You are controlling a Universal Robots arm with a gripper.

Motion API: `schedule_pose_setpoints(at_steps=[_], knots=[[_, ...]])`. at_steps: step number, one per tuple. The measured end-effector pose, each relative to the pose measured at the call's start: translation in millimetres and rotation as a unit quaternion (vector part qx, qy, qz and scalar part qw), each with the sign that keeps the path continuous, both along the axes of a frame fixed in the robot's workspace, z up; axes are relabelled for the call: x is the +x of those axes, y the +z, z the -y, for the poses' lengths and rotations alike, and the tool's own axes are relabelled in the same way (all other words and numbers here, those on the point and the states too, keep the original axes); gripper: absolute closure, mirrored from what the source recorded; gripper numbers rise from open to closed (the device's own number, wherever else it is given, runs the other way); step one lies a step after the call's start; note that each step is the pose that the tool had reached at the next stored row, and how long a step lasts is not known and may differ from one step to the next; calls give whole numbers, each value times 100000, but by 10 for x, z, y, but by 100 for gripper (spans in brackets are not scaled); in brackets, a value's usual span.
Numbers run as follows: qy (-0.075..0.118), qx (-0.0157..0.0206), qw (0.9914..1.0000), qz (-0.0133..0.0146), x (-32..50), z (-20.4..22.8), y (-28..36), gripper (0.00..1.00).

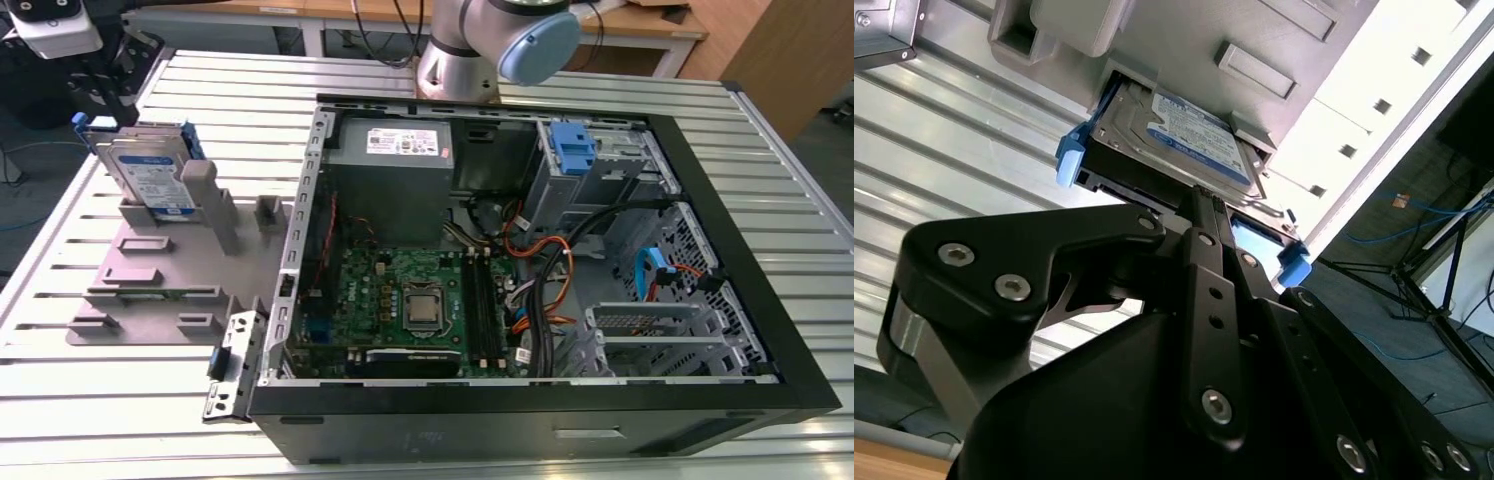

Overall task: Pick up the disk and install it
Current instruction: 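Reach for the disk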

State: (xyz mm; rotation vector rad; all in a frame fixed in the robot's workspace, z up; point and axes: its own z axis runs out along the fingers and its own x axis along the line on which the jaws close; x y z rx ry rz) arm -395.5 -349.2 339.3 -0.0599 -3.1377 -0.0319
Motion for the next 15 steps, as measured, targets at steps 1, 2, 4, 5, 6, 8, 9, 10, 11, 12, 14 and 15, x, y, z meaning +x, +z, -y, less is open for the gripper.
schedule_pose_setpoints(at_steps=[1, 2, 4, 5, 6, 8, 9, 10, 11, 12, 14, 15], knots=[[2, 1, 100000, -2, 0, 0, 0, 89], [2, 0, 100000, 0, 0, 0, 0, 89], [5, 0, 100000, 1, 0, 0, 0, 89], [8, 1, 100000, 2, 0, 0, 0, 89], [25, 1, 100000, 0, 0, 0, -1, 89], [297, -3, 100000, -7, 0, -1, -3, 89], [444, -4, 99999, -5, 0, -1, -4, 89], [584, 1, 99998, 0, -1, -1, -6, 89], [737, 0, 99997, -4, -1, -1, -7, 89], [918, -1, 99996, -4, -1, -1, -8, 89], [1319, 1, 99991, -5, -1, -3, -11, 89], [1500, 4, 99989, 0, -2, -4, -12, 89]])
